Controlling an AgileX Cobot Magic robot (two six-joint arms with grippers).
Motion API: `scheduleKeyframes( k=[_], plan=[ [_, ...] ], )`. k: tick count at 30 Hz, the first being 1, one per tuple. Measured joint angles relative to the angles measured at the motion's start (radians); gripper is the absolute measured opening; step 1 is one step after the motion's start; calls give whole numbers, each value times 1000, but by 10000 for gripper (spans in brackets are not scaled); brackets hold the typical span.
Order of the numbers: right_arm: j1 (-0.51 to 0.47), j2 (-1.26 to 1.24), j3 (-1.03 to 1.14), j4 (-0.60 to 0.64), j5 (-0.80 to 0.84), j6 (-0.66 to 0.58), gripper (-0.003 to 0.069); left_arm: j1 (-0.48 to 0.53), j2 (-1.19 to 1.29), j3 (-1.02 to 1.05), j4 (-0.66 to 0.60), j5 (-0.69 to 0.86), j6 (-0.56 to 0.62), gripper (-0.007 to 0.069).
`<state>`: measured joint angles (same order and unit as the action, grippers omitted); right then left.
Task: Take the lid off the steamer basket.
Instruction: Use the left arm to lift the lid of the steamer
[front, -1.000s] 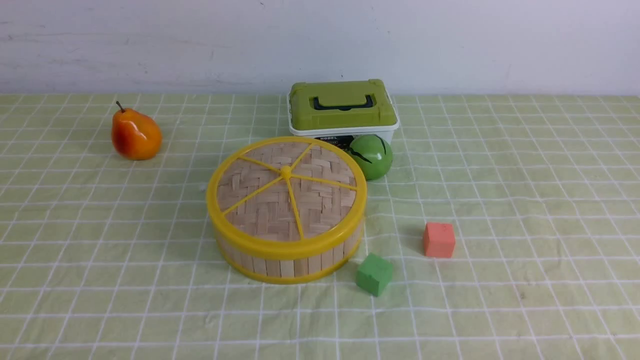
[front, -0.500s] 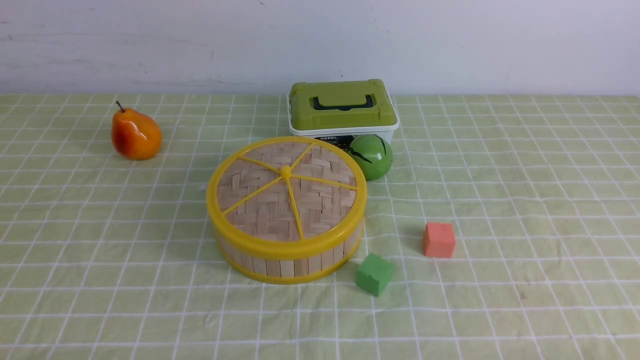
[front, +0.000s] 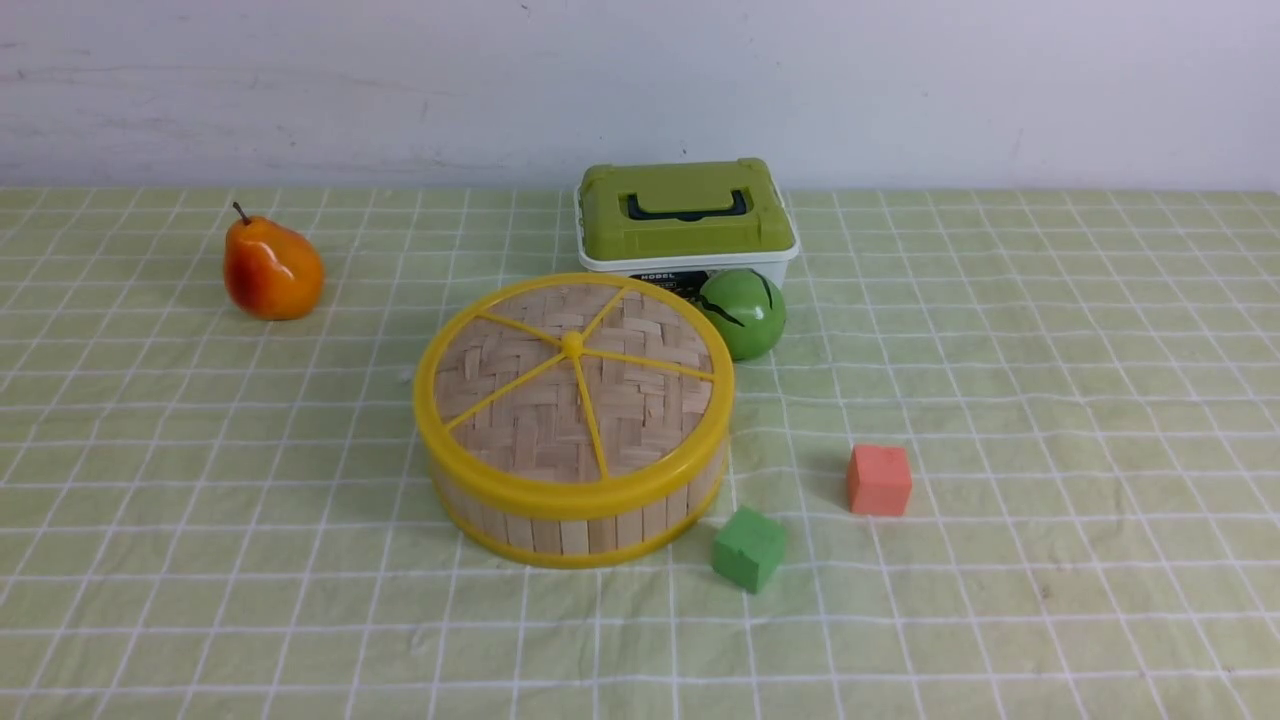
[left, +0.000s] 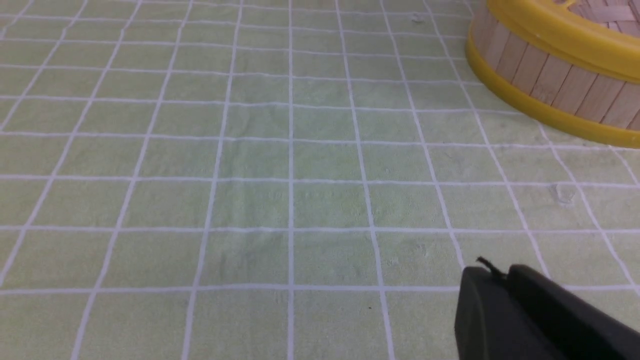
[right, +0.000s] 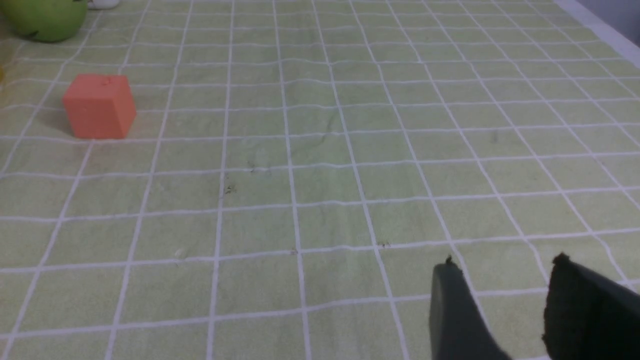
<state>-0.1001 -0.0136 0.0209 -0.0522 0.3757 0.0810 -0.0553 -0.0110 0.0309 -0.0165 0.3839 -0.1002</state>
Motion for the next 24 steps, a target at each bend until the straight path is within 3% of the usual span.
scheduleKeyframes(
  k=[15, 18, 24],
  plan=[
    [0, 0, 0, 0, 0, 0, 243, 0, 0, 1, 0, -61, 0, 60],
    [0, 0, 0, 0, 0, 0, 243, 0, 0, 1, 0, -157, 0, 62],
    [0, 0, 0, 0, 0, 0, 243, 0, 0, 1, 9, -512, 0, 69]
  ],
)
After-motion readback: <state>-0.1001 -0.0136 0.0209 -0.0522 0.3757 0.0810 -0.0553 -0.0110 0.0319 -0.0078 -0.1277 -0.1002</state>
